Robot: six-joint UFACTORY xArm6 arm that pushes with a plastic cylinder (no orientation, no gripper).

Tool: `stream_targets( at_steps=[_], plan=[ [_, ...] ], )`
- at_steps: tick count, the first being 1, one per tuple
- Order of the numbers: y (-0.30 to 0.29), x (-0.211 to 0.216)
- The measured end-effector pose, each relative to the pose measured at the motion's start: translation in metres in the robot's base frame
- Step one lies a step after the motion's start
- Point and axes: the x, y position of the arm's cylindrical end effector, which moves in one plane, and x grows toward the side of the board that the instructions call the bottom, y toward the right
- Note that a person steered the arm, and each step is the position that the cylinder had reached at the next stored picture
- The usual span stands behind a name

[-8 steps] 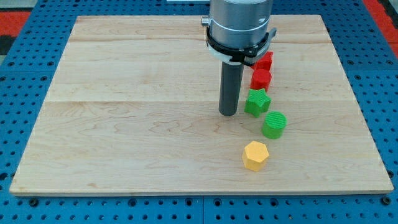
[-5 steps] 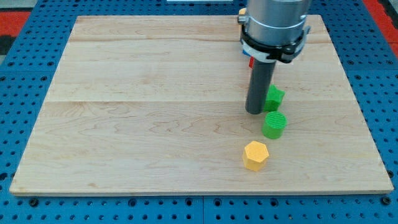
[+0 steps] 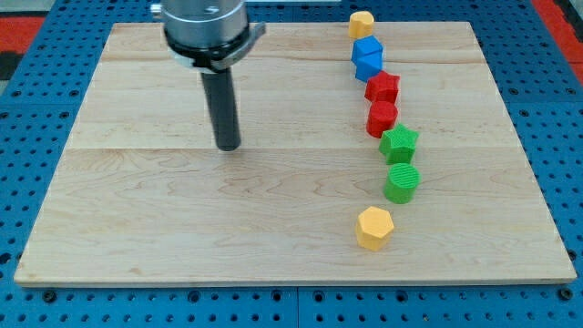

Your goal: Push the yellow hexagon towards the bottom right of the board

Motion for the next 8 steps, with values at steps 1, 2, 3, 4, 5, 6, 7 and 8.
stream_targets(
  at_steps=[1, 2, 3, 4, 5, 6, 7, 8],
  plan=[
    [-0.053, 0.01],
    [-0.094, 0.045],
    [-0.068, 0.089],
    [0.006, 0.119],
    [0.073, 0.128],
    [0.12, 0.129],
    [0.14, 0.129],
    [0.162, 0.141]
  ],
)
